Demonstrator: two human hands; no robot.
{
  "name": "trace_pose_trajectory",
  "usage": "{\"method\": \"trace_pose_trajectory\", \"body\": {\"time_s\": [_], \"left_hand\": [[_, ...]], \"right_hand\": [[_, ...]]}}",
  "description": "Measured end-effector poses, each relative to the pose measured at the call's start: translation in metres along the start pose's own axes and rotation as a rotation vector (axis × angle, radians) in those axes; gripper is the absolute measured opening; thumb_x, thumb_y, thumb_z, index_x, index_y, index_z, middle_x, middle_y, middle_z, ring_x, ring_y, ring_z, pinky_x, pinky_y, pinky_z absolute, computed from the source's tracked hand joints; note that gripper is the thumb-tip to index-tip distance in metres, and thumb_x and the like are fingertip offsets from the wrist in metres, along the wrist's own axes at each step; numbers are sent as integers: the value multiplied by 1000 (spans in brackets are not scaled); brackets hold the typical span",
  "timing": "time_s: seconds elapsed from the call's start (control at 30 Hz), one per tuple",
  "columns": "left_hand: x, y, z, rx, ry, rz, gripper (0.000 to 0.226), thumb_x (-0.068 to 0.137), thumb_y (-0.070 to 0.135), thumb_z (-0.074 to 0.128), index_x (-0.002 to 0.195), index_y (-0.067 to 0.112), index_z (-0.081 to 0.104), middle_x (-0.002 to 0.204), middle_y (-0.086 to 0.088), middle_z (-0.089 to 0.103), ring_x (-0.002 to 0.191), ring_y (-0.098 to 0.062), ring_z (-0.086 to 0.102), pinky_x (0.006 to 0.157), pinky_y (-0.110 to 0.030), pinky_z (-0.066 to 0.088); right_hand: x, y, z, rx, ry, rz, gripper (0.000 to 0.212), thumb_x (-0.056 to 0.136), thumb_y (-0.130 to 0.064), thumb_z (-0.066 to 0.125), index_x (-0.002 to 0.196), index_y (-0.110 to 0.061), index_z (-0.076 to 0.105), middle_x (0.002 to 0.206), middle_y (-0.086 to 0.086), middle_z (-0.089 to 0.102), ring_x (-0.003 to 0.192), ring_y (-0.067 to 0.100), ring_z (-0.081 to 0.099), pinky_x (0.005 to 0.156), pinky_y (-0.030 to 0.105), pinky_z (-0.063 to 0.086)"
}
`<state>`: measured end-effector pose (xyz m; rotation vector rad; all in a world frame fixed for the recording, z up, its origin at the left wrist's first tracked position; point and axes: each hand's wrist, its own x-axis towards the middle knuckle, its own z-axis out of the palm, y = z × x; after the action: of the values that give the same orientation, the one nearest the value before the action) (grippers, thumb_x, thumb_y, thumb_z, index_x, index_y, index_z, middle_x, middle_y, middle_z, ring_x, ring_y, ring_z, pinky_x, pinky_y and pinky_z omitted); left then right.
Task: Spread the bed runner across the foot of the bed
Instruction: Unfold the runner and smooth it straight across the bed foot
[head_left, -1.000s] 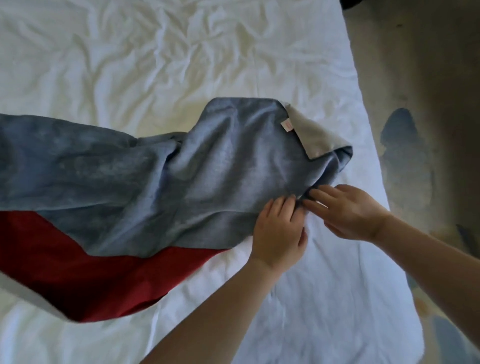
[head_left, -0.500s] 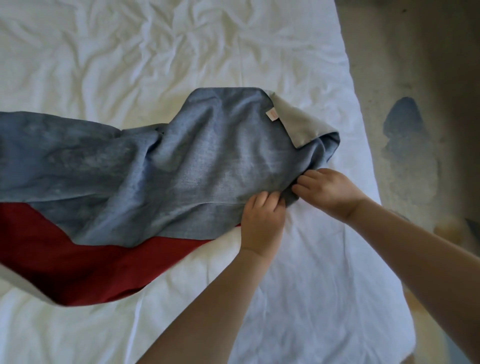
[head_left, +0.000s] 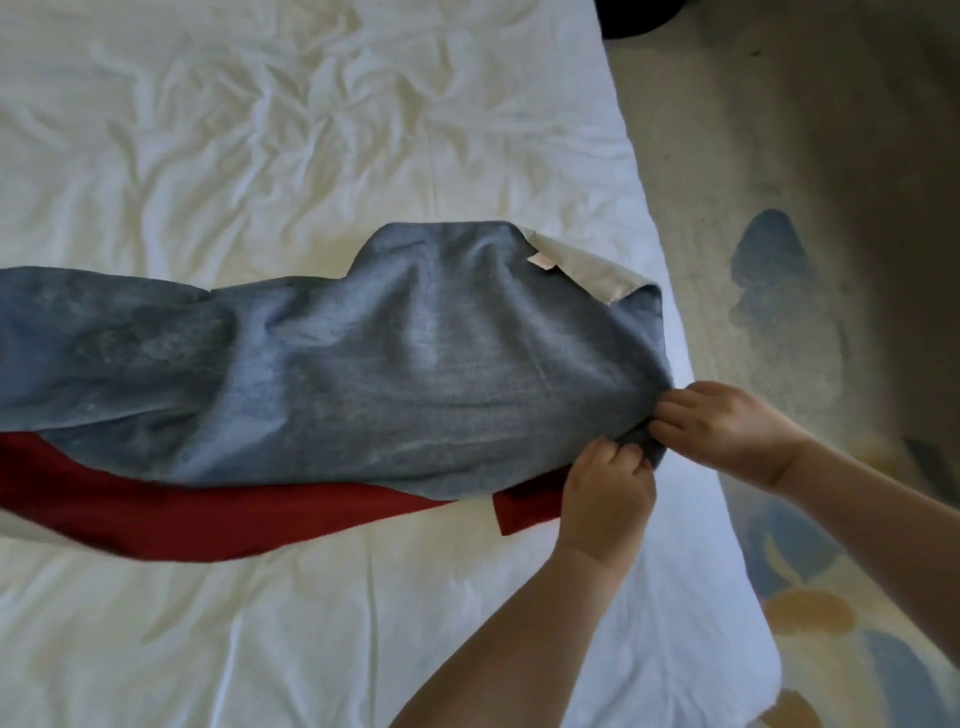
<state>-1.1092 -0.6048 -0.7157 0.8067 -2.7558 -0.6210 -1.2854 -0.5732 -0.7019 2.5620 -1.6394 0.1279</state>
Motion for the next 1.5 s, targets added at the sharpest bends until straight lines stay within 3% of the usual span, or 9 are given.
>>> {"method": "trace_pose_trajectory", "body": {"time_s": [0.13,0.3,0.47,0.77,0.93,1.03,1.2,1.37,1.5], "left_hand": [[1,21,12,-38,-18,-24,11,86,20,68,77,17,74,74,3,72,74,-13,66,92,-30,52],[-1,16,14,-8,-24,-2,5,81,20,71,81,17,74,78,2,72,78,-15,66,95,-31,49],[-22,-3,-14,-19,-43,61,29,86,31,55,110,19,65,101,2,68,94,-18,60,102,-36,40],[-77,-93,-84,158,87,117,20,85,28,53,93,15,67,90,-2,66,83,-22,59,74,-34,46],[-113,-123,-102,295,-51,108,22,76,22,54,93,14,66,86,-2,62,78,-25,57,67,-36,46],[-121,-138,-106,370,-54,114,18,72,15,59,89,14,66,84,-2,61,78,-25,57,71,-35,48],[-113,-158,-100,494,43,183,17,80,7,57,90,16,69,87,-2,66,81,-24,62,78,-34,52],[-104,-160,-96,503,-122,64,25,44,1,79,58,15,64,56,-1,58,50,-20,60,39,-20,36],[-107,-156,-87,370,-157,-88,24,61,-13,62,78,4,66,73,-12,61,67,-31,60,47,-27,33]], "right_hand": [[-19,4,-3,-16,-10,20,30,83,4,51,59,-12,57,61,9,54,54,27,56,50,30,47],[-18,-4,-1,15,-70,76,25,74,8,48,61,-11,59,64,9,57,58,28,59,52,31,50],[5,-21,-18,70,-130,204,12,74,-7,55,77,-9,66,78,10,65,72,31,64,60,36,52],[81,-112,-40,164,3,240,20,77,-13,49,84,-11,68,84,8,65,81,30,63,65,39,50],[89,-168,-29,148,-73,287,15,65,-6,61,79,-9,66,79,8,63,72,30,60,58,37,49],[84,-190,-18,124,-126,402,7,66,-7,65,72,-8,64,75,10,62,68,32,60,55,38,48],[78,-201,18,100,-137,850,28,83,-21,63,107,-7,65,106,11,63,94,34,59,69,39,45],[78,-208,41,62,-38,961,21,85,-7,56,103,-3,67,91,15,64,87,35,59,66,41,42],[64,-200,39,44,71,886,11,80,-6,66,89,-4,72,75,14,64,73,34,62,55,37,45]]}}
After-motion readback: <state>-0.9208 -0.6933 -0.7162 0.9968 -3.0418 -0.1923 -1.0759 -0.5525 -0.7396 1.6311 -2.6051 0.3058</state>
